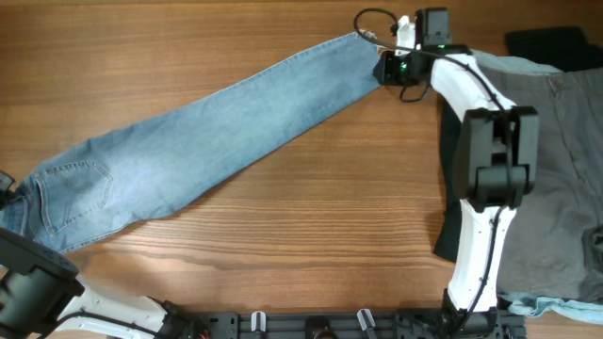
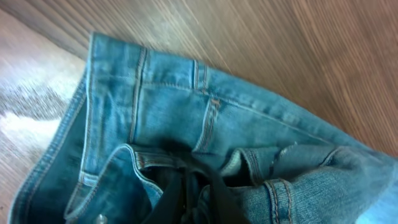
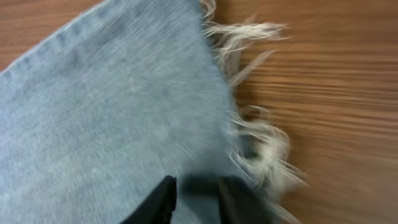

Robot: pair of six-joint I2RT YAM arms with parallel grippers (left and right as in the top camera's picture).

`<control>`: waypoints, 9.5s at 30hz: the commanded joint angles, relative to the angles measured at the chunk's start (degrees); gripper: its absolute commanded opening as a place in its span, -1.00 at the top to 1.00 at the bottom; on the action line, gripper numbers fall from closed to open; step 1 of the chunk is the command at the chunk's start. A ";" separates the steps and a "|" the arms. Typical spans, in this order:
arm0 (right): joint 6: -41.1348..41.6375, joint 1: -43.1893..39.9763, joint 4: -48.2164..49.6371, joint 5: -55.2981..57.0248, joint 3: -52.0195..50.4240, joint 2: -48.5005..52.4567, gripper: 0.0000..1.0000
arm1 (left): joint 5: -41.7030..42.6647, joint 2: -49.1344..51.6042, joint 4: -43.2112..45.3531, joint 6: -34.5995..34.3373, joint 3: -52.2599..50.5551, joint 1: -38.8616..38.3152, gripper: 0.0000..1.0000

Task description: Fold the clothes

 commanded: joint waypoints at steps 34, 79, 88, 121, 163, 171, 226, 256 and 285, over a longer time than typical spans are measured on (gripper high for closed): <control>13.55 -1.09 -4.26 6.19 -0.37 5.14 0.74 | -17.25 -11.19 1.92 -7.82 -16.59 19.41 0.14; 13.27 -2.60 -6.03 6.19 -0.35 5.11 0.73 | -15.98 -19.37 6.25 -23.26 -30.80 28.13 0.33; -1.75 -2.47 -11.67 2.97 3.06 -3.17 0.48 | 5.44 -21.00 6.73 -10.08 -26.36 21.27 0.28; 16.63 -10.21 -12.33 8.09 -0.98 -1.20 0.78 | 4.55 -28.94 -1.97 -5.86 -22.56 -10.21 0.44; 4.46 6.14 -12.66 5.35 -1.01 -11.21 0.46 | 12.52 -5.33 -8.81 -14.60 -3.61 -22.21 0.49; 4.55 6.14 -13.00 5.27 -1.01 -11.21 0.46 | 1.95 -5.25 2.99 -22.49 -23.58 -23.74 0.41; -10.80 -11.26 -17.81 -10.75 4.28 0.90 0.91 | 17.68 -28.85 -3.39 -2.64 -4.94 -9.09 -0.41; 9.14 22.93 -22.21 2.34 31.82 -10.60 0.91 | 19.80 -28.85 -3.15 -2.84 -4.94 -9.40 -0.48; 7.28 17.86 -20.65 -1.22 29.66 -4.20 -0.25 | 22.60 -26.34 -3.37 0.39 -4.94 -21.42 -0.50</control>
